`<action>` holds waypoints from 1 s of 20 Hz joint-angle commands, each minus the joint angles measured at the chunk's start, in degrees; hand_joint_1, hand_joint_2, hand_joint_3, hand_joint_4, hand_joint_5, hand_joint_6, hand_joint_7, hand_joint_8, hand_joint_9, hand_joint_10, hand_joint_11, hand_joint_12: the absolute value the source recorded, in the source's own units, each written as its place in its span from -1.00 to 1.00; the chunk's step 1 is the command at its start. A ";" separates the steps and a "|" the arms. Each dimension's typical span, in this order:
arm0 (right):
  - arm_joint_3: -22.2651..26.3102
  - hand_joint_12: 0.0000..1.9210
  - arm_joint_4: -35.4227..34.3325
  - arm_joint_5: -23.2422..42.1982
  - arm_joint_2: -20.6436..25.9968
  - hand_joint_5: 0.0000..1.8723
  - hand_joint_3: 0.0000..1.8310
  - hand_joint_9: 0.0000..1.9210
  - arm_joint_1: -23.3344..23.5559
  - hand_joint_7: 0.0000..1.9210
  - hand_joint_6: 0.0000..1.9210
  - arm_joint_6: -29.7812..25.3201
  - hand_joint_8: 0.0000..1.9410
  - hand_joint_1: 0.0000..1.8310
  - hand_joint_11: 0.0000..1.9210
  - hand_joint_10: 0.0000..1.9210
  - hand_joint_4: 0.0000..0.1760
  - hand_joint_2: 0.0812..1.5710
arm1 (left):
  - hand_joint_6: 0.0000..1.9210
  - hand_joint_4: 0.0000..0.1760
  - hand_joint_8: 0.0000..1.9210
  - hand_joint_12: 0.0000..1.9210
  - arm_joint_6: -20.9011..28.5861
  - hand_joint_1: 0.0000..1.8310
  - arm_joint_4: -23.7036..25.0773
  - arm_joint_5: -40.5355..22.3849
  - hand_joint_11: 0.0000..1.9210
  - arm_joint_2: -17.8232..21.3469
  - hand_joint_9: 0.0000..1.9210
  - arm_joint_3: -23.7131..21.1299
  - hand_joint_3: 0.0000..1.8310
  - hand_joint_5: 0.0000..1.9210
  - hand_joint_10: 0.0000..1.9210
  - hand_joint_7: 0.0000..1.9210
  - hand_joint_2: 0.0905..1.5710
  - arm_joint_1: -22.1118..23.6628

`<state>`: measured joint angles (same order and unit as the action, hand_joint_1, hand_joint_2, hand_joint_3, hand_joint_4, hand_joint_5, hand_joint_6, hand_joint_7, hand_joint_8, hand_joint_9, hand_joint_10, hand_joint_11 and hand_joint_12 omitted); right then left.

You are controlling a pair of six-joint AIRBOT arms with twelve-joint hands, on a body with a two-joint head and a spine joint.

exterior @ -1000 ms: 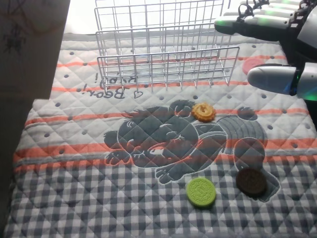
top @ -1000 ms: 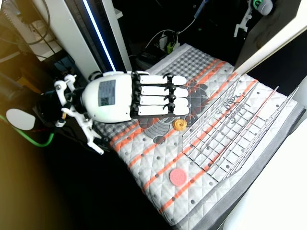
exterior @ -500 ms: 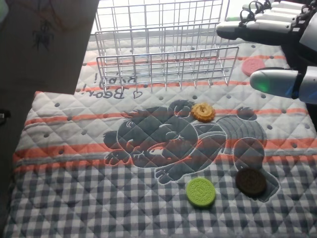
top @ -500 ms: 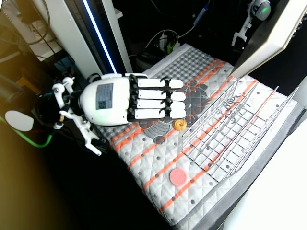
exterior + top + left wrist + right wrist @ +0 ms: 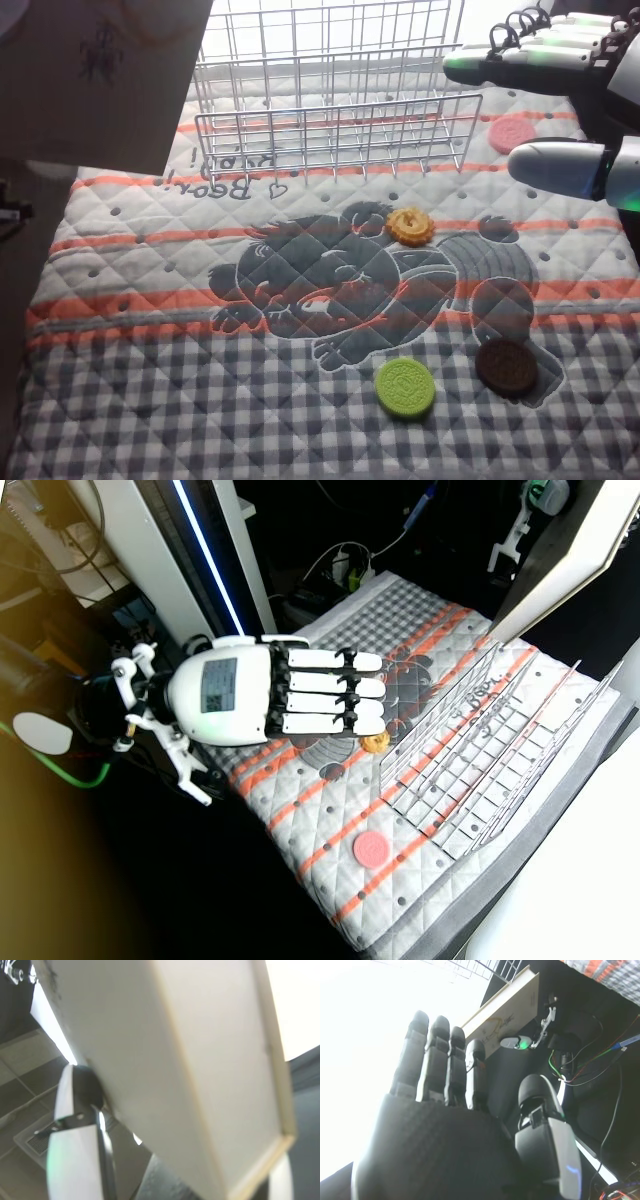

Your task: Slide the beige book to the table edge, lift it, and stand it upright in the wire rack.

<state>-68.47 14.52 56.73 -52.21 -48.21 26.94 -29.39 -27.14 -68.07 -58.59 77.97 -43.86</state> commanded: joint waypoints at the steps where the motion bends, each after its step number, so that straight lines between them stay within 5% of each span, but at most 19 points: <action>1: -0.18 -1.00 -2.36 6.82 -0.19 -0.70 -1.00 -0.71 0.25 -0.68 -1.00 -0.08 -1.00 -0.77 -0.79 -1.00 -0.27 0.69 | 0.10 -1.00 0.33 0.48 0.75 0.36 0.28 -6.78 -0.04 0.68 -0.06 0.55 -1.00 -0.11 0.34 -0.08 0.46 1.22; 3: -0.24 -0.99 -2.35 6.82 -0.28 -0.70 -1.00 -0.72 0.25 -0.68 -1.00 -0.08 -1.00 -0.77 -0.77 -1.00 0.06 0.68 | 0.07 -1.00 0.31 0.38 0.18 0.33 0.81 -6.52 -0.01 0.64 0.03 0.72 -1.00 -0.07 0.12 -0.06 0.45 2.76; 5: -0.33 -1.00 -2.35 6.82 -0.41 -0.71 -1.00 -0.73 0.15 -0.69 -1.00 -0.08 -1.00 -0.78 -0.79 -1.00 0.10 0.69 | 0.06 -1.00 0.30 0.34 -0.10 0.33 1.68 -6.21 0.01 0.62 0.06 0.90 -1.00 -0.07 0.06 -0.04 0.45 4.43; 6: -0.35 -0.98 -2.35 6.82 -0.43 -0.72 -0.99 -0.72 0.12 -0.70 -1.00 -0.08 -1.00 -0.79 -0.76 -1.00 -0.31 0.73 | 0.10 -1.00 0.34 0.44 -0.18 0.34 1.99 -6.15 -0.01 0.58 0.05 0.90 -1.00 -0.11 0.15 -0.05 0.46 5.05; 8: -0.36 -0.99 -2.35 6.82 -0.48 -0.71 -0.99 -0.72 0.11 -0.71 -1.00 -0.08 -1.00 -0.77 -0.77 -1.00 -0.56 0.74 | 0.10 -1.00 0.33 0.49 -0.33 0.34 3.05 -5.68 -0.02 0.19 0.03 1.24 -1.00 -0.12 0.20 -0.04 0.46 6.97; 10: -0.48 -0.99 -2.35 6.82 -0.63 -0.72 -1.00 -0.73 0.00 -0.70 -1.00 -0.08 -1.00 -0.80 -0.76 -1.00 -0.13 0.70 | 0.06 -1.00 0.35 0.40 -0.62 0.35 4.26 -4.98 -0.04 -0.13 0.05 1.71 -1.00 -0.10 0.18 -0.04 0.46 8.64; 13: -0.69 -1.00 -2.35 6.82 -0.80 -0.72 -1.00 -0.74 -0.10 -0.69 -1.00 -0.08 -1.00 -0.79 -0.80 -1.00 -0.10 0.69 | 0.08 -1.00 0.43 0.57 -1.26 0.34 6.07 -3.72 -0.11 -0.83 -0.01 2.24 -1.00 -0.11 0.31 -0.08 0.48 11.47; 15: -0.74 -0.99 -2.35 6.82 -0.89 -0.71 -1.00 -0.73 -0.10 -0.70 -0.99 -0.08 -1.00 -0.78 -0.80 -0.99 -0.23 0.72 | 0.17 -1.00 0.43 0.56 -1.26 0.31 7.05 -2.57 -0.17 -2.07 -0.07 3.13 -1.00 -0.13 0.32 -0.13 0.50 13.54; 16: -0.81 -0.98 -2.35 6.82 -0.99 -0.71 -0.99 -0.73 -0.15 -0.72 -1.00 -0.08 -1.00 -0.80 -0.77 -0.99 -0.42 0.75 | 0.17 -1.00 0.36 0.53 -1.26 0.45 7.12 -1.91 -0.16 -2.93 -0.12 3.85 -1.00 -0.17 0.48 -0.17 0.49 14.34; 17: -0.88 -0.97 -2.34 6.82 -1.08 -0.72 -0.99 -0.72 -0.16 -0.72 -1.00 -0.08 -1.00 -0.83 -0.74 -0.99 -0.55 0.79 | 0.17 -1.00 0.35 0.52 -1.24 0.34 7.09 -1.57 -0.16 -3.32 -0.07 4.22 -1.00 -0.13 0.33 -0.11 0.48 14.60; 20: -1.12 -0.99 -2.33 6.82 -1.39 -0.74 -1.00 -0.73 -0.16 -0.71 -1.00 -0.08 -1.00 -0.80 -0.76 -1.00 -0.46 0.74 | 0.12 -1.00 0.34 0.50 -1.20 0.32 6.67 0.22 -0.14 -4.27 -0.01 5.28 -1.00 -0.09 0.24 -0.08 0.47 15.29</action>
<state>-69.41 14.33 56.75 -53.43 -48.75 26.94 -31.64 -19.51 -61.01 -63.42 82.91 -29.39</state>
